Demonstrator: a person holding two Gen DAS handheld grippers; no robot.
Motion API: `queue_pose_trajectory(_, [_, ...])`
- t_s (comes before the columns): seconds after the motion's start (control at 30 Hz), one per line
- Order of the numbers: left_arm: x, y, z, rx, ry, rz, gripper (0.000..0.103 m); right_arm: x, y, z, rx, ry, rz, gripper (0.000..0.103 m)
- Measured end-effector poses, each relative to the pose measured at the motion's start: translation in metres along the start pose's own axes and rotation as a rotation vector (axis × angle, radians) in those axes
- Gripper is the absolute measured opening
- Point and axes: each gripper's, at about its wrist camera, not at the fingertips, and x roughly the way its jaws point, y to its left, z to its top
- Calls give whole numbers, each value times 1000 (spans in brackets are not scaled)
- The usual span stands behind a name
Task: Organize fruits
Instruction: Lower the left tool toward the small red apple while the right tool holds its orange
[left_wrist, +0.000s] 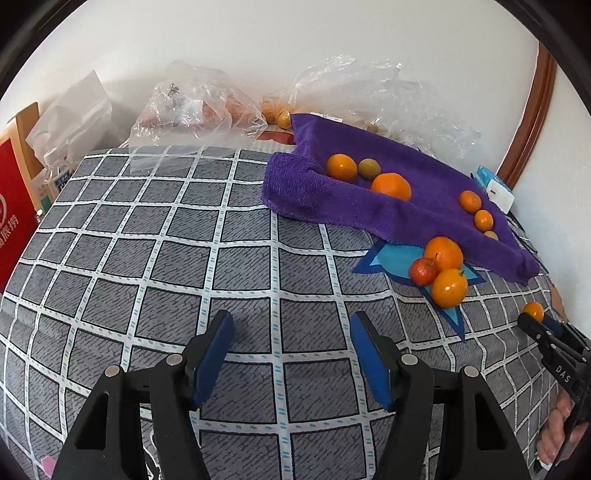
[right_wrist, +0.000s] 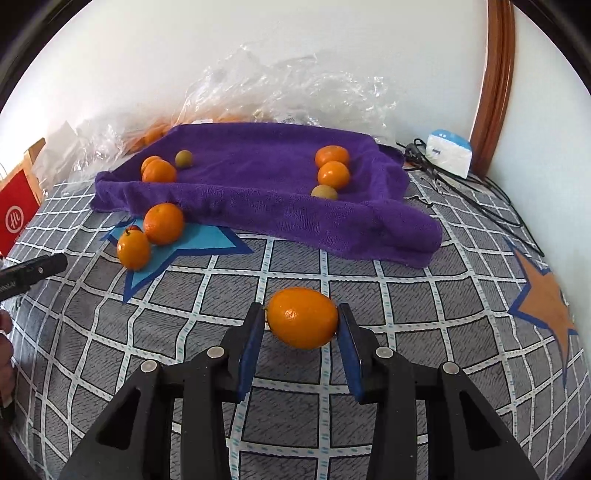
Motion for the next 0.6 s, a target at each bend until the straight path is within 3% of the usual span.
queue_pose_trajectory(0.17, [0,-10,-2,49,12,51,63,1,-5,0,31,-5,29,39])
queue_pose_trajectory(0.47, [3,-48,12,80,24,-29,63,1,-9,0,59,-7,43,39])
queue_pose_trajectory(0.6, [13,-62,17,101,27,-26,63,0,-12,0,79,-9,59,39])
